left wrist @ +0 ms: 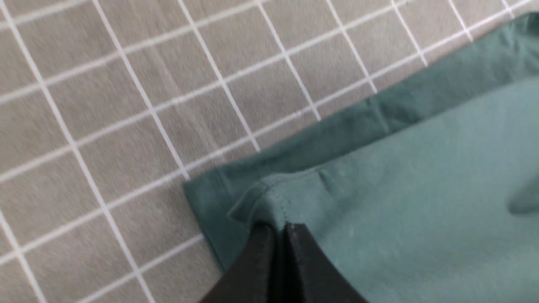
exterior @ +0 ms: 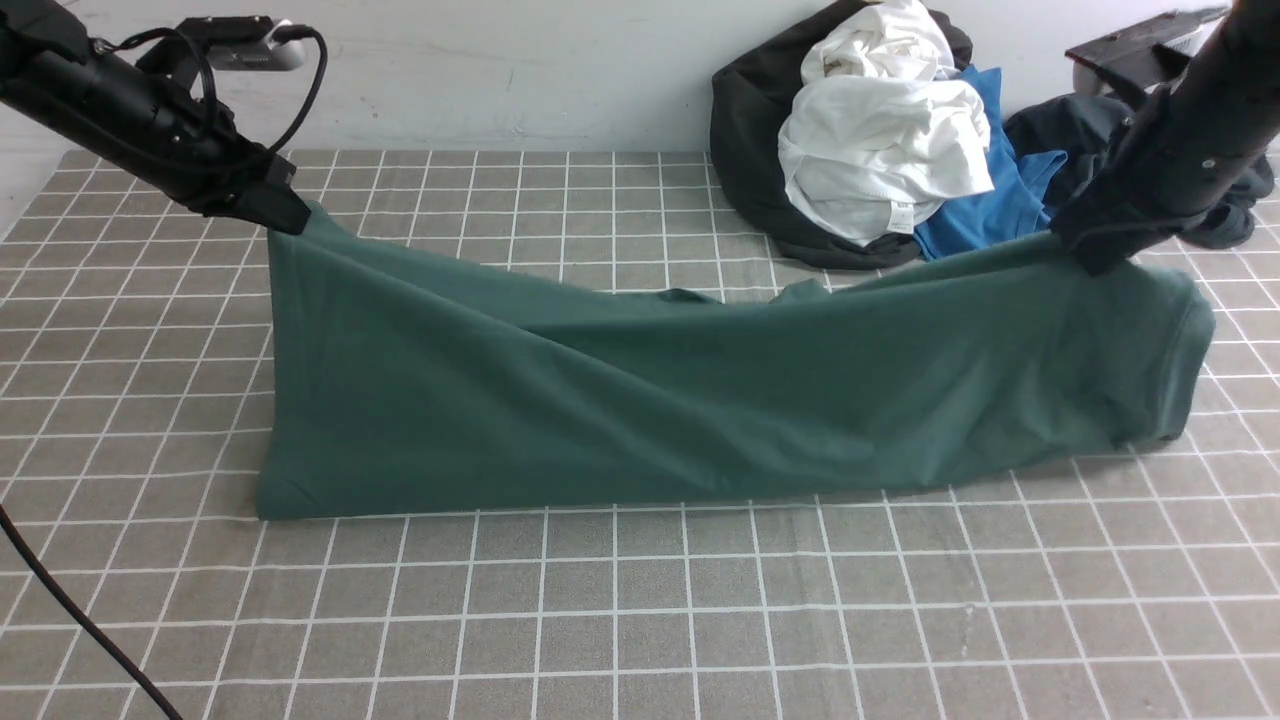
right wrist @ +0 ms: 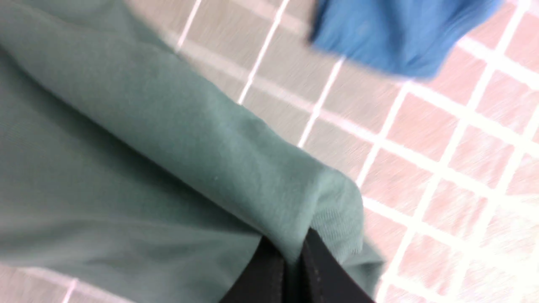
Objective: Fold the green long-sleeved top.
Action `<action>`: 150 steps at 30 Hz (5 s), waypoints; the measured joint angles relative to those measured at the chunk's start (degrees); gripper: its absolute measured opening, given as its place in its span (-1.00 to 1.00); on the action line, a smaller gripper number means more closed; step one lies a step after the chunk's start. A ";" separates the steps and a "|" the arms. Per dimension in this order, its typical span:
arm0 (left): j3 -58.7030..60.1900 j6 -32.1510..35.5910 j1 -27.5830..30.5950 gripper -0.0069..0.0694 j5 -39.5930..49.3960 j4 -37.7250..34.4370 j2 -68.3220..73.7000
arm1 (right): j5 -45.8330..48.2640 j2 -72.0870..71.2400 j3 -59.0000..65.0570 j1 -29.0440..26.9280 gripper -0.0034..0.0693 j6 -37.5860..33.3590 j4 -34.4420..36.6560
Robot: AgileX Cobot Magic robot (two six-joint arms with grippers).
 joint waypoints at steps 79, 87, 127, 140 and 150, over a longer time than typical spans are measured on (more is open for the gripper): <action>-0.84 -10.22 -2.33 -0.84 3.77 3.70 -33.56 | 1.79 -14.79 -3.17 11.95 -0.85 13.10 -1.85; 1.76 -11.98 -2.33 -0.84 3.79 2.18 -37.55 | -11.20 -0.15 -3.13 27.27 -0.85 18.25 5.04; 30.40 -11.05 -12.55 -0.84 3.51 9.49 -55.03 | -0.01 8.28 -5.38 28.21 -0.04 16.19 8.38; 67.36 -19.20 -12.61 -0.84 -10.23 22.11 -90.78 | 0.59 -28.21 13.96 28.21 -0.05 12.10 8.78; 94.94 -25.19 -12.61 -0.84 -16.46 24.56 -115.34 | -23.39 -60.14 45.57 28.21 -0.33 11.84 8.23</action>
